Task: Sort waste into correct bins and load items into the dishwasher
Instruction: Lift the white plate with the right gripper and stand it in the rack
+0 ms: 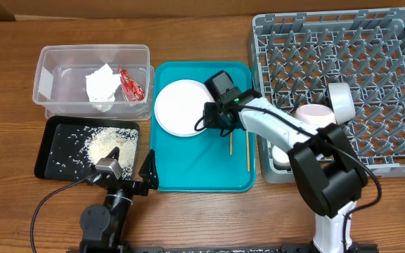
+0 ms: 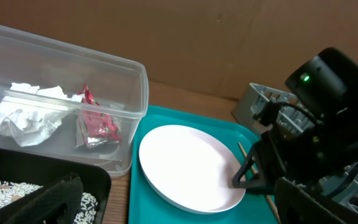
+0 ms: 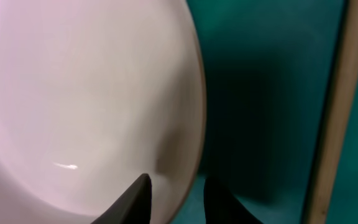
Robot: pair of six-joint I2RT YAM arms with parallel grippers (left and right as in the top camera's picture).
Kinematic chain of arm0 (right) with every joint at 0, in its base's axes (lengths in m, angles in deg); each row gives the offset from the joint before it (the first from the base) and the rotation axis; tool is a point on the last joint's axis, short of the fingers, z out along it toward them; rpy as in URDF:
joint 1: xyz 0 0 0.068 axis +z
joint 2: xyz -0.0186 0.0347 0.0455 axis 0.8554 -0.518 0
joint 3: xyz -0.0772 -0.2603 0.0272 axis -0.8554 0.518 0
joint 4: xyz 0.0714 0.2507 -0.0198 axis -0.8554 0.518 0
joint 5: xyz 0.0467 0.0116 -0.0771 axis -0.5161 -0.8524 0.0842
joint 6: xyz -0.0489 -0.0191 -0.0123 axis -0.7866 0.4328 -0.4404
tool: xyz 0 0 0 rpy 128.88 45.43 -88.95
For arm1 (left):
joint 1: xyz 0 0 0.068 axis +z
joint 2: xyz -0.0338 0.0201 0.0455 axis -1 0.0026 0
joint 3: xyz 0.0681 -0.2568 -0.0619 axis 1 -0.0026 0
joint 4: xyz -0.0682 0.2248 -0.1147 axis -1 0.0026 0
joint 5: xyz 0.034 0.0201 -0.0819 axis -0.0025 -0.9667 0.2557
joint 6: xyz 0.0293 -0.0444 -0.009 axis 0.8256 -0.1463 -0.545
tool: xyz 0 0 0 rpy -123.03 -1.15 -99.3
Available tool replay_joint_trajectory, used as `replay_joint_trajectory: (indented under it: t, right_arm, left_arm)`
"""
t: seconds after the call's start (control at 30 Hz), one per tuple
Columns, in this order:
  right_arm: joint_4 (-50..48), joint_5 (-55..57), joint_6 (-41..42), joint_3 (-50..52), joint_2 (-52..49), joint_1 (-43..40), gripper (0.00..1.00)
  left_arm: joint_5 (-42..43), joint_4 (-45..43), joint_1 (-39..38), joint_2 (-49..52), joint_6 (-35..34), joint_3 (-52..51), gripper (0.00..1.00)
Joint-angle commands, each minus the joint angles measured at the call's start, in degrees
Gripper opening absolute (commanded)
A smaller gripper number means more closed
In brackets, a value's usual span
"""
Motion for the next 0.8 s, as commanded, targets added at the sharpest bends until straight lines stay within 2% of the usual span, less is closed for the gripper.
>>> replay_joint_trajectory:
  t: [0.0, 0.03, 0.07, 0.27, 0.3, 0.4, 0.53, 0.67, 0.77]
  right_arm:
    - [0.5, -1.2, 2.01, 0.11, -1.75, -0.02, 0.1]
    - [1.09, -1.2, 1.99, 0.02, -1.64, -0.02, 0.05]
    - [1.92, -1.2, 1.99, -0.24, -1.03, -0.02, 0.04]
    - [5.9, 2.19, -1.88, -1.9, 8.09, -0.02, 0.04]
    - [7.1, 5.97, -3.69, -2.23, 13.44, -0.09, 0.04]
    - [8.57, 16.76, -5.11, -2.27, 21.18, -0.2, 0.04]
    - [9.64, 39.74, -9.35, -2.27, 29.4, -0.74, 0.04]
    - [8.24, 60.43, -15.96, -2.27, 31.43, -2.19, 0.04]
    - [5.44, 69.9, -19.58, -1.92, 30.1, -5.95, 0.04]
  left_arm:
    - [0.44, 0.02, -0.52, -0.55, -0.55, -0.24, 1.0]
    - [0.44, 0.02, -0.52, -0.55, -0.55, -0.24, 1.0]
    - [0.44, 0.02, -0.52, -0.55, -0.55, -0.24, 1.0]
    - [0.44, 0.02, -0.52, -0.55, -0.55, -0.24, 1.0]
    - [0.44, 0.02, -0.52, -0.55, -0.55, -0.24, 1.0]
    - [0.46, 0.02, -0.52, -0.55, -0.55, -0.24, 1.0]
    - [0.46, 0.02, -0.52, -0.55, -0.55, -0.24, 1.0]
    - [0.44, 0.02, -0.52, -0.55, -0.55, -0.24, 1.0]
    - [0.44, 0.02, -0.52, -0.55, -0.55, -0.24, 1.0]
